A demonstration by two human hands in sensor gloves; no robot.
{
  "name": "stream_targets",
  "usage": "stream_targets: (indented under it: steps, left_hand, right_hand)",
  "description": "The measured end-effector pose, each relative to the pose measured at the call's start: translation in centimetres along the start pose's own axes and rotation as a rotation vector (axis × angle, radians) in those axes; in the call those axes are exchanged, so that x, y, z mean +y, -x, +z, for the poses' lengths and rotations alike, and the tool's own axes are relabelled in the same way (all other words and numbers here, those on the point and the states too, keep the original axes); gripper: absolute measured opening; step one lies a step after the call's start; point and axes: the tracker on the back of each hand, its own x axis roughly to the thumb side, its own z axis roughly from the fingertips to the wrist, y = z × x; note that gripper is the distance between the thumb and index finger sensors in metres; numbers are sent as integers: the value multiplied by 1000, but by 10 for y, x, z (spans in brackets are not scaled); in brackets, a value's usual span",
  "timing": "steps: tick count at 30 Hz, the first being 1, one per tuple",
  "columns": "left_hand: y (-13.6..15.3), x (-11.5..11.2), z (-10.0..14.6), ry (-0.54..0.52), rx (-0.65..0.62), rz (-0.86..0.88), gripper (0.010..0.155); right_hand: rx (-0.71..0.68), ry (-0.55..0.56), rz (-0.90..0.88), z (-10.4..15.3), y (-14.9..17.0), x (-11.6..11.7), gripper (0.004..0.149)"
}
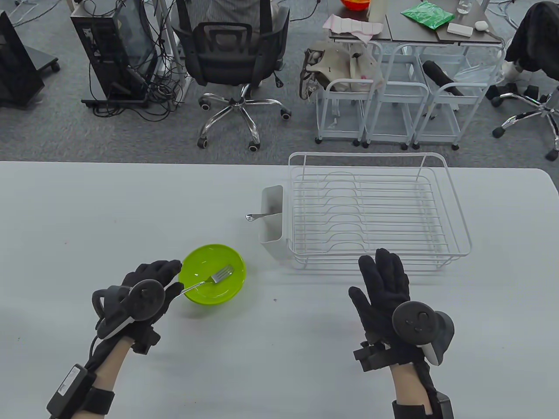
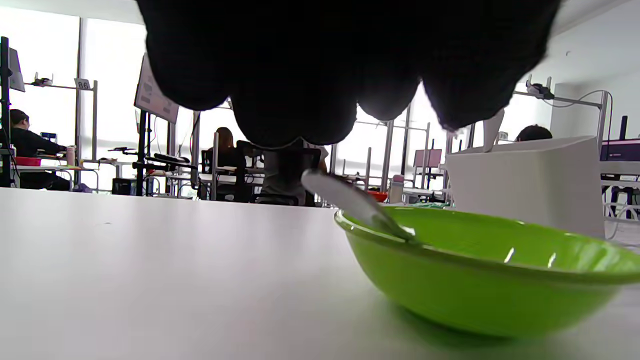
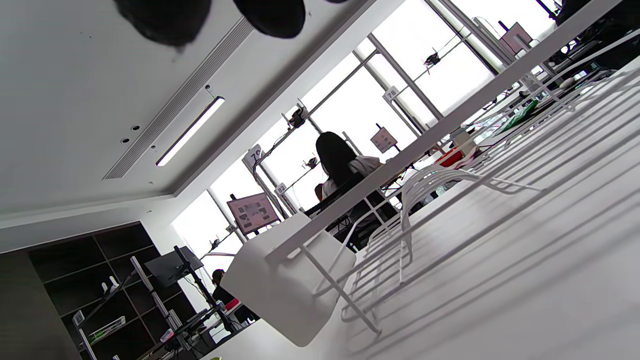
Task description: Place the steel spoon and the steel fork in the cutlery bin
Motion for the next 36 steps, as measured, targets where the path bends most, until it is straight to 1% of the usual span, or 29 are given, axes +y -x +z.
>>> stream_targets:
  steps: [1, 4, 6, 8, 11, 15, 18, 21, 25, 27, 30, 34, 36]
  left_hand:
    - [2, -3, 2, 12, -2, -9, 57]
    - [5, -15, 7, 115, -9, -48, 63]
    - [5, -20, 9, 123, -14, -84, 63]
    - [3, -24, 9, 108, -20, -135, 60]
    - [-1, -26, 10, 53, -34, -176, 51]
    - [-1, -24, 10, 41, -45, -147, 49]
    - [0, -18, 8, -11, -35, -97, 45]
    - [1, -6, 3, -73, -17, -28, 42]
    - [1, 16, -11, -133, 14, 98, 40]
    - [0, 31, -19, -166, 27, 176, 38]
    - [-5, 61, -38, -231, 36, 274, 38]
    - [-21, 103, -64, -327, 19, 269, 38]
    - [-31, 117, -76, -349, 5, 269, 37]
  right_hand:
    - [1, -2, 1, 0, 0, 0, 69]
    - [6, -11, 6, 0, 0, 1, 69]
    - [9, -16, 7, 0, 0, 2, 69]
    - [12, -20, 8, 0, 0, 2, 69]
    - [14, -18, 7, 0, 1, 2, 69]
    - [14, -14, 4, -1, 1, 1, 69]
    - [13, -14, 2, -1, 1, 1, 69]
    - [11, -12, 0, -1, 0, 1, 69]
    - [10, -7, -7, 0, 1, 0, 69]
    - [9, -5, -9, 0, 1, 0, 69]
    - [8, -1, -15, 0, 1, -1, 69]
    - [5, 6, -23, 0, 1, -3, 69]
    - [5, 7, -24, 0, 1, -3, 69]
